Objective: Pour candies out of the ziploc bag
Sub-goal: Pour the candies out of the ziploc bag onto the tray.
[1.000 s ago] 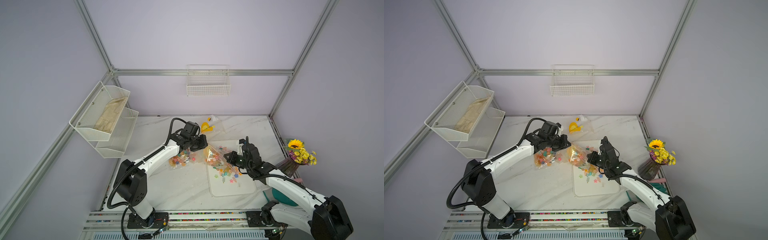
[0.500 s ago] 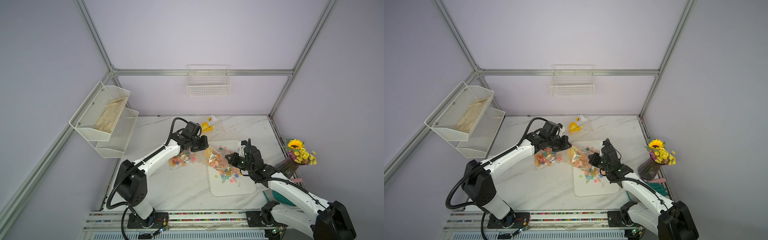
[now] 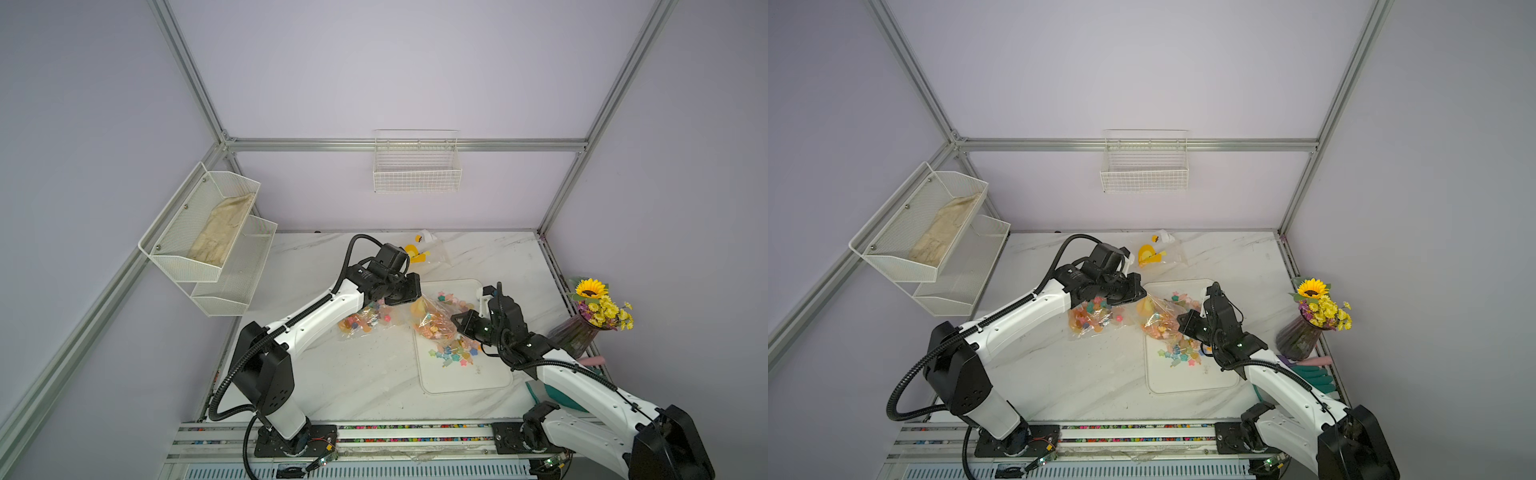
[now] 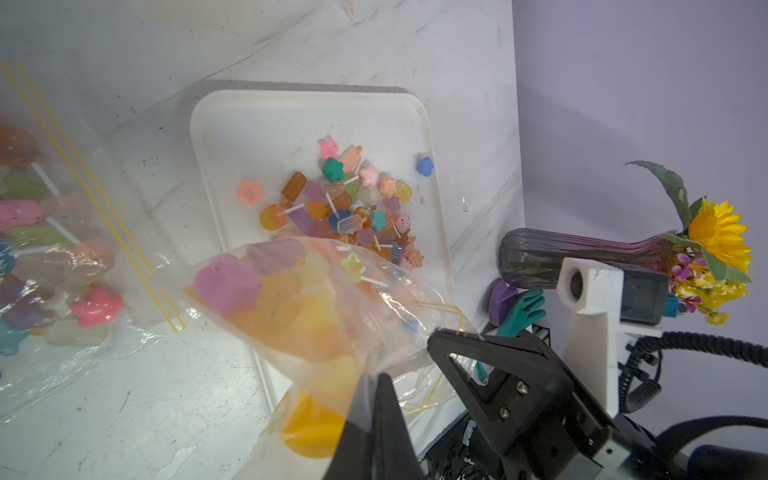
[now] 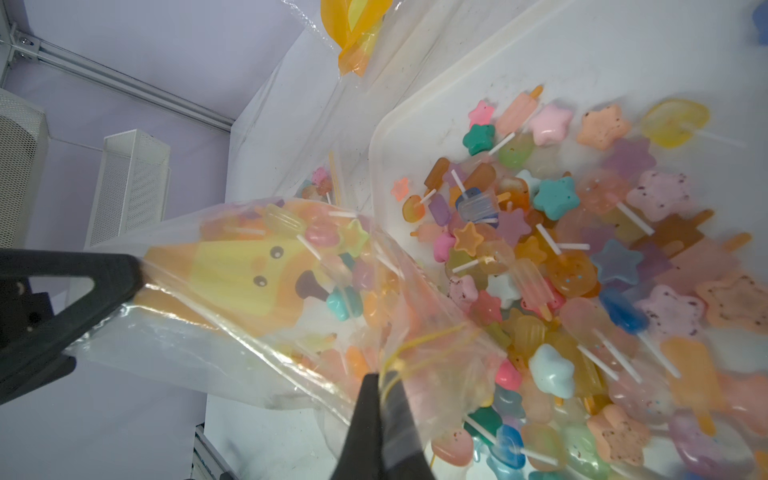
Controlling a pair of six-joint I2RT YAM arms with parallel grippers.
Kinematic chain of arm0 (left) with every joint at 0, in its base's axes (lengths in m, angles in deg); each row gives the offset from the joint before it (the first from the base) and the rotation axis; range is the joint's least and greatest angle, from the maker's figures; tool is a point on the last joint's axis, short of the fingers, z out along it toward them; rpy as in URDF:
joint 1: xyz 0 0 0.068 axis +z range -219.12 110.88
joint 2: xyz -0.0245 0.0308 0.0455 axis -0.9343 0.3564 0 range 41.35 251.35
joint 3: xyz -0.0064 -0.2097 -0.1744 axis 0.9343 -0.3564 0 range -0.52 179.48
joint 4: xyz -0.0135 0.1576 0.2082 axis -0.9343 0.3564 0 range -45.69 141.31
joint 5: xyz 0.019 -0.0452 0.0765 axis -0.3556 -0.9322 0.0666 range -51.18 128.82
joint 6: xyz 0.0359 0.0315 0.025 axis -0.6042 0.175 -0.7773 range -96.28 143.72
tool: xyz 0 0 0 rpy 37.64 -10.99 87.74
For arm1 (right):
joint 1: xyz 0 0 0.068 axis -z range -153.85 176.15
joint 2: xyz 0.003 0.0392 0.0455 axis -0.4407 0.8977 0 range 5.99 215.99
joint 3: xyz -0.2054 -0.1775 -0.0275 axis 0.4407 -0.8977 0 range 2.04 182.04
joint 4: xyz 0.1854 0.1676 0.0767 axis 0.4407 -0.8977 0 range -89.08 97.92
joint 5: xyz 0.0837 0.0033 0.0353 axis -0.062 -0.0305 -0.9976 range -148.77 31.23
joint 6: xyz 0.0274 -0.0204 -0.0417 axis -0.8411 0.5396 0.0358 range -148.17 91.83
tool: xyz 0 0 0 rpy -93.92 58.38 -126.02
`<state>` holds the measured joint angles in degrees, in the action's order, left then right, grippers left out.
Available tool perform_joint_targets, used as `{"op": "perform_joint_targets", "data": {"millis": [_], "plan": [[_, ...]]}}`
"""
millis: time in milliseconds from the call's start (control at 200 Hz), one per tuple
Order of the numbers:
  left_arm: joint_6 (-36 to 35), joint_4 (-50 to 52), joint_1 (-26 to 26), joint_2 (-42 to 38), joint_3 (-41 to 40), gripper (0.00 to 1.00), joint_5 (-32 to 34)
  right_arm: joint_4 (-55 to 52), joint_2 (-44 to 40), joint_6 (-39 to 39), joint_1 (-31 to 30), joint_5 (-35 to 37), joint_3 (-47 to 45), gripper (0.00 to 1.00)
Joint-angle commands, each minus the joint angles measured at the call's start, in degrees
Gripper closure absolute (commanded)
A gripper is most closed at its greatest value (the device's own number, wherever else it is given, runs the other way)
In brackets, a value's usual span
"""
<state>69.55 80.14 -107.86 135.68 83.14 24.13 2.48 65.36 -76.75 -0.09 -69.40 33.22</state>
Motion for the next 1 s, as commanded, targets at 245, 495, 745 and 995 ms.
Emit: {"op": "perform_joint_targets", "data": {"millis": [245, 495, 745, 995], "plan": [[-1.4, 0.8, -1.8, -2.0, 10.1, 1.00, 3.8, -0.9, -2.7, -0.4, 0.5, 1.5, -2.2, 1.00], [-1.7, 2.6, -3.1, -1.7, 12.5, 1.00, 4.7, -0.5, -2.8, 0.1, 0.5, 2.8, -3.2, 1.00], [-2.1, 3.4, -4.1, -1.4, 14.5, 1.00, 5.1, -0.4, -2.7, 0.4, 0.5, 4.4, -4.2, 1.00], [-2.1, 3.9, -5.0, -1.0, 16.3, 1.00, 4.9, -0.1, -2.4, 0.1, 0.5, 5.4, -4.7, 1.00]]}}
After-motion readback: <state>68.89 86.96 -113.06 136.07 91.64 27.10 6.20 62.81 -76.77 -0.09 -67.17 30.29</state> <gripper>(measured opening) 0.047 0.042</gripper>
